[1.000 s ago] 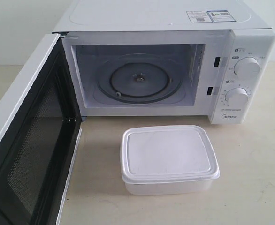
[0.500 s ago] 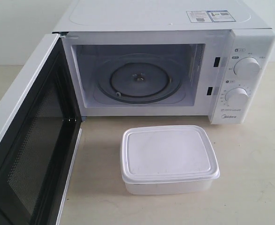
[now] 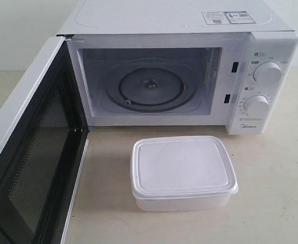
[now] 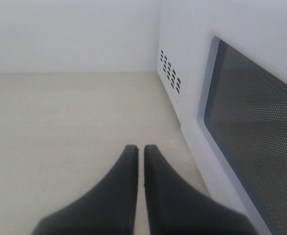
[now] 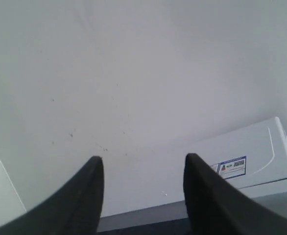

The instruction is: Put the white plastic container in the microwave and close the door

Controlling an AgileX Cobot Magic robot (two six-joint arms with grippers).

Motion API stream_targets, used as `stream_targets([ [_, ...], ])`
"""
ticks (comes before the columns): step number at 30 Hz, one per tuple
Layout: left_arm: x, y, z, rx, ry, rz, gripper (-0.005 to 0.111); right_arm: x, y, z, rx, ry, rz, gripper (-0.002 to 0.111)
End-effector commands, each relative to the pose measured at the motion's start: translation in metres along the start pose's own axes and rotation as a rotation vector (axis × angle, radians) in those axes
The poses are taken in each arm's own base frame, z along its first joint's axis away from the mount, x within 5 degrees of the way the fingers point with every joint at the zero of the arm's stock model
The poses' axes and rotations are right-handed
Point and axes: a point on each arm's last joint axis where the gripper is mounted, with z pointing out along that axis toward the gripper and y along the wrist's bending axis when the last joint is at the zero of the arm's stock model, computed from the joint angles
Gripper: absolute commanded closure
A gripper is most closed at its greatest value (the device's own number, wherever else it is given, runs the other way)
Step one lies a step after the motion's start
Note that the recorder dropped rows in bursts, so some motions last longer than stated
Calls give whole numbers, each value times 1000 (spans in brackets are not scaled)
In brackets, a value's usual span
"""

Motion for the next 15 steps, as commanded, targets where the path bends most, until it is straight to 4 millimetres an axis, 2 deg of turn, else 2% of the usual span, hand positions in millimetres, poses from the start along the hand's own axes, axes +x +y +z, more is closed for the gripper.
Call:
stream_targets([
  [1, 0, 0, 0, -3, -3, -7, 102, -10, 0, 32, 45, 92, 16, 63],
  [4, 0, 0, 0, -3, -3, -7, 102, -12, -2, 51, 54, 136, -14, 63],
  [9, 0, 0, 0, -3, -3, -7, 102, 3, -3, 67, -10, 196, 86, 63],
  [15, 0, 0, 0, -3, -3, -7, 102, 34, 2, 85, -218, 371, 129, 63],
])
